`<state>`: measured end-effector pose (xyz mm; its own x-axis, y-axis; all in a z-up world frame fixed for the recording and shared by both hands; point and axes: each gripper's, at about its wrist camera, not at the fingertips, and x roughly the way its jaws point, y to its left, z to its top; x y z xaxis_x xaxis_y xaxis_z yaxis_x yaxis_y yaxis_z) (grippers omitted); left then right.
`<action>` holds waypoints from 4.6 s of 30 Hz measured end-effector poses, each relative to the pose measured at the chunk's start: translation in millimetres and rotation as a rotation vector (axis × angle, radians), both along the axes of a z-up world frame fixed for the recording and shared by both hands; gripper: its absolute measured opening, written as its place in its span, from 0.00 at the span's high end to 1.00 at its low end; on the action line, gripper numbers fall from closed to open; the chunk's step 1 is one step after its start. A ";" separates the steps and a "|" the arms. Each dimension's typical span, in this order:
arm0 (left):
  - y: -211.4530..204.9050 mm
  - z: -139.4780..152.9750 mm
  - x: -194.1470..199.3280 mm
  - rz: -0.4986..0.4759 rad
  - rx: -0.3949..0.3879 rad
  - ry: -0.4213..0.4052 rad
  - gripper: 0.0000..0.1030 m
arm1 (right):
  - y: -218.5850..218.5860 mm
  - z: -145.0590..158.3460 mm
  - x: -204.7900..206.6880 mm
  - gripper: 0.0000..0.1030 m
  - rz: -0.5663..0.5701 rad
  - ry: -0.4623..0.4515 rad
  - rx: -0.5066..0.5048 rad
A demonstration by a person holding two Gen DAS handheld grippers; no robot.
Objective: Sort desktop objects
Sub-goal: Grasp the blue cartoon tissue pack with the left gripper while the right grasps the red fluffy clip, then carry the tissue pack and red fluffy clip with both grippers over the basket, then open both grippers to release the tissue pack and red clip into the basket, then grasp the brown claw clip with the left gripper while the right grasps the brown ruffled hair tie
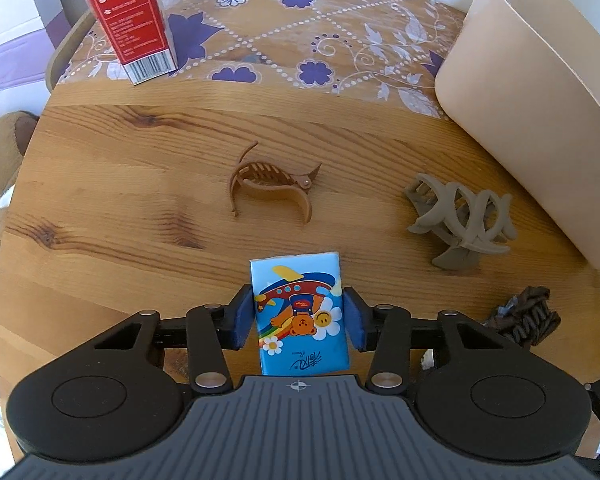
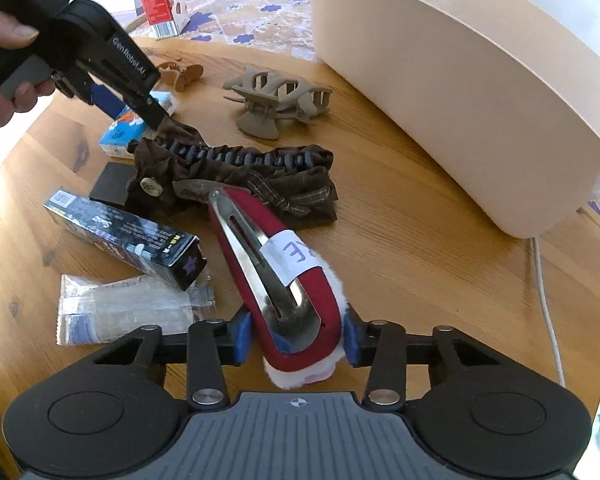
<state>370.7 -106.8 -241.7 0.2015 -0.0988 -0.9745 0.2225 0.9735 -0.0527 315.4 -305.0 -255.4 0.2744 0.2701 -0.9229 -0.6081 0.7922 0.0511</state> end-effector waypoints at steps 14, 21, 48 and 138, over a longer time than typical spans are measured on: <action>7.4 29.9 -2.2 -0.008 -0.034 -0.059 0.54 | -15.7 33.4 -4.4 0.62 -0.033 -0.059 0.064; 12.5 52.6 1.2 -0.014 -0.044 -0.107 0.54 | -31.8 57.7 0.3 0.62 -0.098 -0.105 0.097; -79.7 168.0 47.7 -0.180 -0.217 -0.337 0.54 | -73.5 150.7 78.3 0.62 -0.325 -0.350 0.232; 4.9 64.4 65.7 -0.838 0.032 -0.231 0.31 | 32.1 55.1 21.5 0.00 -0.848 0.102 0.258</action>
